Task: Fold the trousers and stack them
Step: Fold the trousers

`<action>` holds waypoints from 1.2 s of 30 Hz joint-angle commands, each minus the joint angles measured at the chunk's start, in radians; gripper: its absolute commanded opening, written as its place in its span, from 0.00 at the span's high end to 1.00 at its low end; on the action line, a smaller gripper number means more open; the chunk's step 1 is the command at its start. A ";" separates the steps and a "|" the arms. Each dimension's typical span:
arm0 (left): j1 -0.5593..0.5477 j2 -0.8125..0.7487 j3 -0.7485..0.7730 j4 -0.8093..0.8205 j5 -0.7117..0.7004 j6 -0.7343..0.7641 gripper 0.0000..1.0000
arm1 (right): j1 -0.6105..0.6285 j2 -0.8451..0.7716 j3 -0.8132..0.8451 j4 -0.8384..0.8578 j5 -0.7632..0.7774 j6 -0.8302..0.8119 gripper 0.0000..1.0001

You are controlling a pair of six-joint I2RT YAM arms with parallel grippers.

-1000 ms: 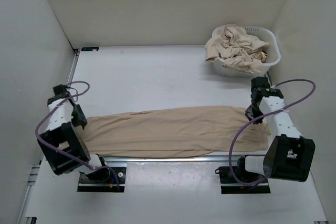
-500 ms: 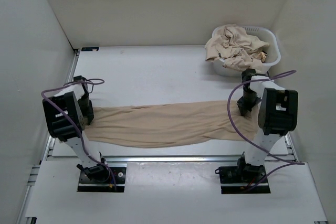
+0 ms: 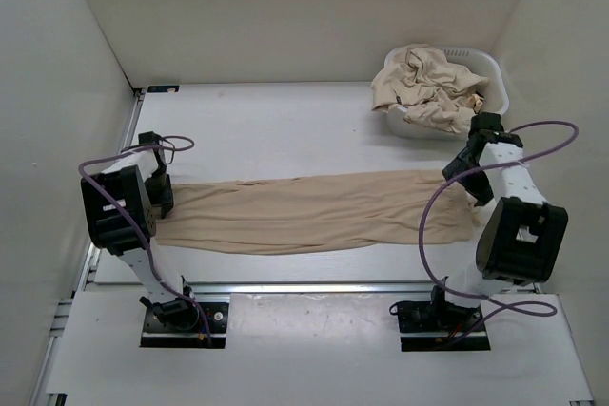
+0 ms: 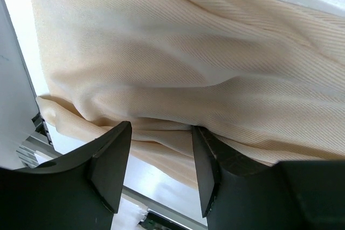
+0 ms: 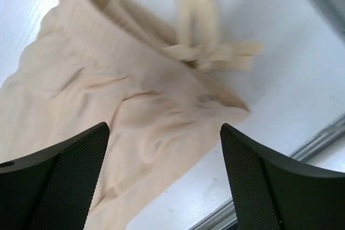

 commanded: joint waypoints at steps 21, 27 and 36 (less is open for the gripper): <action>-0.009 -0.011 -0.053 -0.028 0.072 -0.022 0.35 | -0.170 0.249 -0.065 0.112 -0.027 -0.103 0.95; -0.009 -0.033 0.040 -0.104 0.171 -0.022 0.26 | -0.229 0.116 -0.024 0.077 0.025 -0.149 1.00; -0.122 0.001 -0.021 -0.056 0.066 -0.022 0.25 | 0.162 -0.018 0.271 -0.261 0.414 -0.045 1.00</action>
